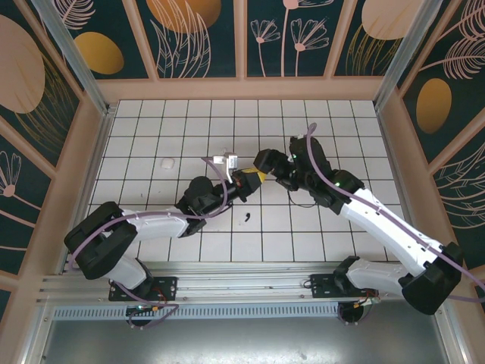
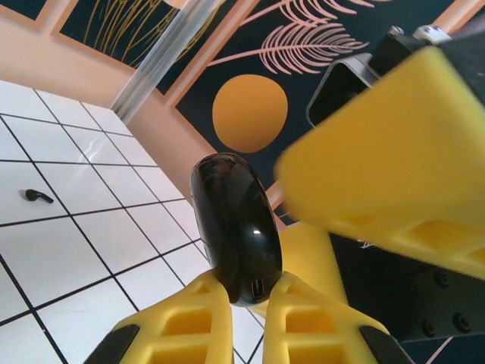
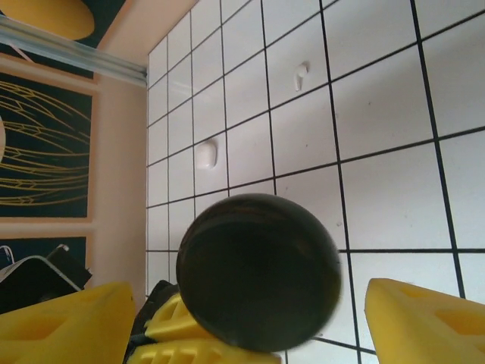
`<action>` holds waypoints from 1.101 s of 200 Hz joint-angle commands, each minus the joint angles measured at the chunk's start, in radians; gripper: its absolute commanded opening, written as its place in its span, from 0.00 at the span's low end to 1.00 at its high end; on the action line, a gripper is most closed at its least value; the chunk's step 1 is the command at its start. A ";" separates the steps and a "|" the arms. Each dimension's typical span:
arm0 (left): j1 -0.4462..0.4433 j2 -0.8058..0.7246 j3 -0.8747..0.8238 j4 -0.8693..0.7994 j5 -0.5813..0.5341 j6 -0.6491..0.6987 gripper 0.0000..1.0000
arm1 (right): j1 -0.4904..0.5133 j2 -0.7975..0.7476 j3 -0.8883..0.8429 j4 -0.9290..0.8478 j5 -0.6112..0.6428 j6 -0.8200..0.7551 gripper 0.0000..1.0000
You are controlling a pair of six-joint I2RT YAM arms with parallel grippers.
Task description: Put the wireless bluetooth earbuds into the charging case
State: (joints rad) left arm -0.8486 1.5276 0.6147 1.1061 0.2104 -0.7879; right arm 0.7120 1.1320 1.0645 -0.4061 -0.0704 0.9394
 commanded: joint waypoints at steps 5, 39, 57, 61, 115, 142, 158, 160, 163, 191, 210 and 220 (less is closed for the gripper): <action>0.042 -0.044 -0.031 0.094 0.027 -0.078 0.06 | -0.050 -0.095 0.021 0.050 -0.008 -0.065 0.82; 0.107 -0.083 -0.043 0.138 0.112 -0.156 0.05 | -0.159 -0.224 -0.075 0.245 -0.137 -0.086 0.80; 0.119 -0.101 -0.020 0.142 0.167 -0.189 0.05 | -0.208 -0.255 -0.142 0.402 -0.233 -0.091 0.78; 0.121 -0.104 -0.011 0.142 0.181 -0.193 0.05 | -0.208 -0.256 -0.153 0.430 -0.246 -0.092 0.78; 0.121 -0.141 0.072 0.121 0.291 -0.225 0.05 | -0.206 -0.187 -0.214 0.661 -0.419 -0.048 0.74; 0.121 -0.152 0.076 0.123 0.297 -0.231 0.05 | -0.193 -0.171 -0.226 0.708 -0.446 -0.039 0.67; 0.121 -0.149 0.074 0.137 0.300 -0.244 0.05 | -0.185 -0.168 -0.231 0.730 -0.457 -0.040 0.64; 0.120 -0.149 0.074 0.140 0.302 -0.246 0.05 | -0.183 -0.166 -0.233 0.733 -0.459 -0.040 0.64; 0.121 -0.148 0.074 0.142 0.302 -0.248 0.05 | -0.183 -0.166 -0.234 0.737 -0.461 -0.039 0.63; 0.121 -0.140 0.080 0.148 0.314 -0.253 0.04 | -0.175 -0.158 -0.243 0.770 -0.484 -0.034 0.60; 0.121 -0.138 0.082 0.154 0.320 -0.261 0.03 | -0.171 -0.149 -0.246 0.791 -0.500 -0.033 0.55; 0.121 -0.137 0.086 0.156 0.323 -0.263 0.03 | -0.171 -0.143 -0.242 0.792 -0.506 -0.035 0.53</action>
State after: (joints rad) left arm -0.7303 1.3914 0.6682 1.1950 0.5018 -1.0306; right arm 0.5327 0.9775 0.8341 0.3065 -0.5308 0.9020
